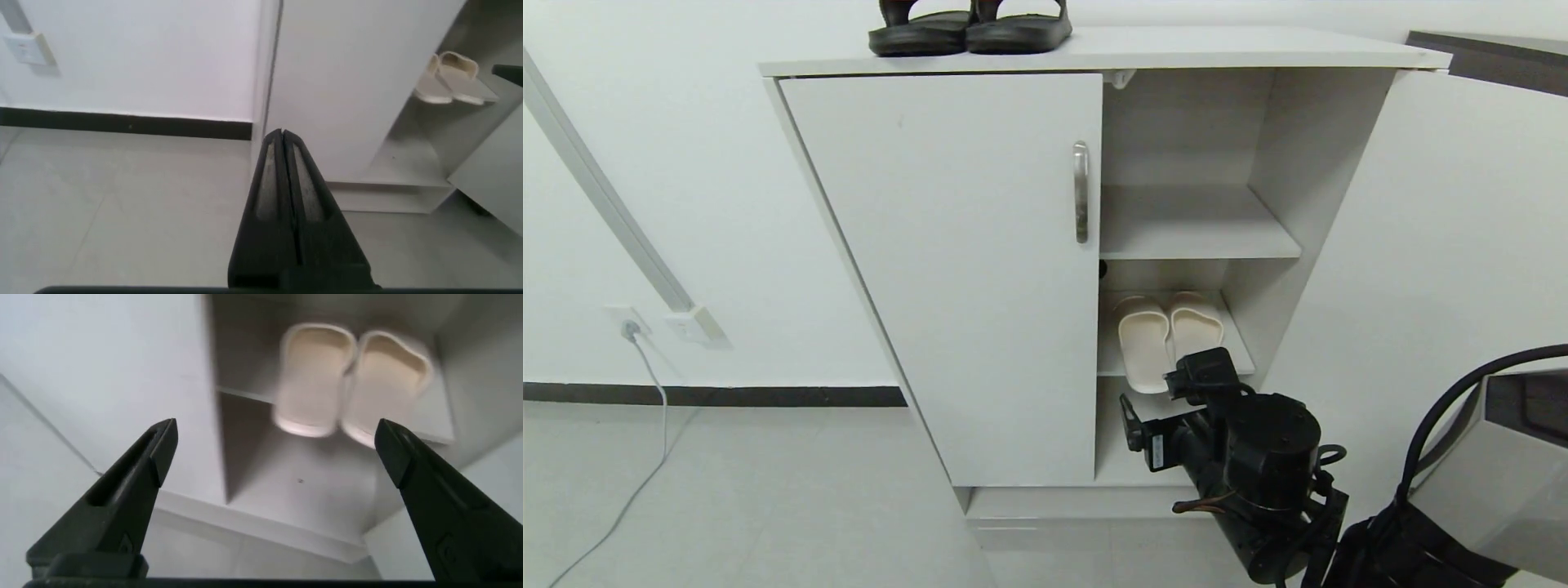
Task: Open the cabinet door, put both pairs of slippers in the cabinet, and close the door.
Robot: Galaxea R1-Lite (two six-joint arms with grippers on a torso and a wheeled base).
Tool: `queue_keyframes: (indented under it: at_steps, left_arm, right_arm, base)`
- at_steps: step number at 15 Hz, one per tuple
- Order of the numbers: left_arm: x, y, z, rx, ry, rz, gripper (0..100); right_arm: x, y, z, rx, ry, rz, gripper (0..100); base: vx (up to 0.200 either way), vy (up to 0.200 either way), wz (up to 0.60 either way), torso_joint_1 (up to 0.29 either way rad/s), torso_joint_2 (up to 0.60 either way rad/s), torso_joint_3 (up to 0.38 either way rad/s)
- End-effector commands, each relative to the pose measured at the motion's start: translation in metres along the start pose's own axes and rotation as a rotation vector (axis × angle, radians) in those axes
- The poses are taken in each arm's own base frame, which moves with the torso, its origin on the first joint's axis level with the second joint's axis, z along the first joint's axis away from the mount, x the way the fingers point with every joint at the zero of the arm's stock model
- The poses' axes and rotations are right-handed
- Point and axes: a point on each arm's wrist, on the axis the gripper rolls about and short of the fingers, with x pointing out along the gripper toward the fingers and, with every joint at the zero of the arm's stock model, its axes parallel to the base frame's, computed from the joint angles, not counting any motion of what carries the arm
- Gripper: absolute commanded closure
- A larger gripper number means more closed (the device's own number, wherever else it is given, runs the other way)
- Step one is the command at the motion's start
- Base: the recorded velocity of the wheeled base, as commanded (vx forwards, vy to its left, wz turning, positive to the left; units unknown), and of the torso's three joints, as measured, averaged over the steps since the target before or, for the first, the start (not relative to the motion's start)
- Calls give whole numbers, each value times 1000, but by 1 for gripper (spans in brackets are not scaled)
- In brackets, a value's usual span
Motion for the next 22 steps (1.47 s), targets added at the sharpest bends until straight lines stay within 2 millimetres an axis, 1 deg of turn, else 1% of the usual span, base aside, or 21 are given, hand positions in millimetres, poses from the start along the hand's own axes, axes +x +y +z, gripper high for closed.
queue_keyframes:
  at_steps: [1,10,13,16,18,22]
  left_arm:
    - [0,0,0,-1,1,1,100]
    - [0,0,0,-5,1,1,100]
    - [0,0,0,-5,1,5,100]
    - [0,0,0,-5,1,5,100]
    - [0,0,0,-7,1,5,100]
    - [0,0,0,-11,1,5,100]
  right_arm:
    - [0,0,-1,-3,1,-1,0]
    - [0,0,-1,-2,3,1,0]
    - [-1,0,-8,-17,24,4,0]
    - [-4,-1,-4,-13,-7,48,0]
    - [-5,-2,-5,-54,-16,48,0]
    - [-6,-3,-7,-62,-9,54,0]
  base:
    - [0,200,0,-2,-2,2]
    - [0,200,0,2,3,2]
    - [0,0,0,0,0,0]
    - [0,0,0,0,0,0]
    - [0,0,0,0,0,0]
    - [0,0,0,0,0,0]
